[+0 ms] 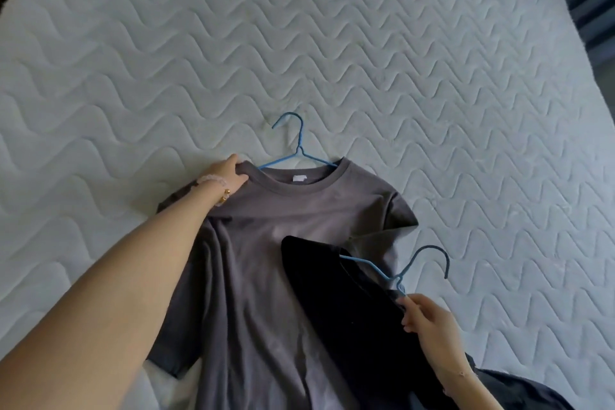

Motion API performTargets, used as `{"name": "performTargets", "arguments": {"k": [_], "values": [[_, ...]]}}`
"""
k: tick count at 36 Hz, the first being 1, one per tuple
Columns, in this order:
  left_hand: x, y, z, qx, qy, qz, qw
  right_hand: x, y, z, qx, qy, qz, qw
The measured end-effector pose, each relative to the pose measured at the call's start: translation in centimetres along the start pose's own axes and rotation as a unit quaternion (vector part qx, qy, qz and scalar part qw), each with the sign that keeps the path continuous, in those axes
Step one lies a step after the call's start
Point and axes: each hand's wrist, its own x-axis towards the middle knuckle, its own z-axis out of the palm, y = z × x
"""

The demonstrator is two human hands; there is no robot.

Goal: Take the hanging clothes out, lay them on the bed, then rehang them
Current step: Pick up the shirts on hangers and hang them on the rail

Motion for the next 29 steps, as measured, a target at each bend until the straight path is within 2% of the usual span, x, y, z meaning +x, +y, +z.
{"name": "performTargets", "arguments": {"k": [3, 9, 15, 18, 23, 29], "values": [[-1.1, 0.2, -0.3, -0.065, 0.008, 0.015, 0.998, -0.8, -0.2, -0.2, 0.005, -0.006, -0.006, 1.0], [-5.2, 2.0, -1.7, -0.122, -0.017, 0.009, 0.992, -1.8, -2.7, -0.8, 0.007, -0.007, -0.033, 0.999], [-12.1, 4.1, -3.5, -0.18, 0.026, 0.027, 0.983, -5.4, -5.9, -2.1, -0.036, -0.042, -0.092, 0.994], [-15.8, 4.3, -4.4, -0.199, 0.046, 0.036, 0.978, -7.5, -7.1, -4.1, -0.045, -0.033, -0.117, 0.992], [-24.1, 3.6, -6.3, -0.261, 0.09, 0.017, 0.961, -10.8, -8.2, -7.3, -0.05, -0.022, -0.153, 0.987], [-37.1, 2.5, -5.6, -0.328, 0.126, -0.008, 0.936, -14.9, -6.6, -9.1, -0.069, -0.05, -0.215, 0.973]]}}
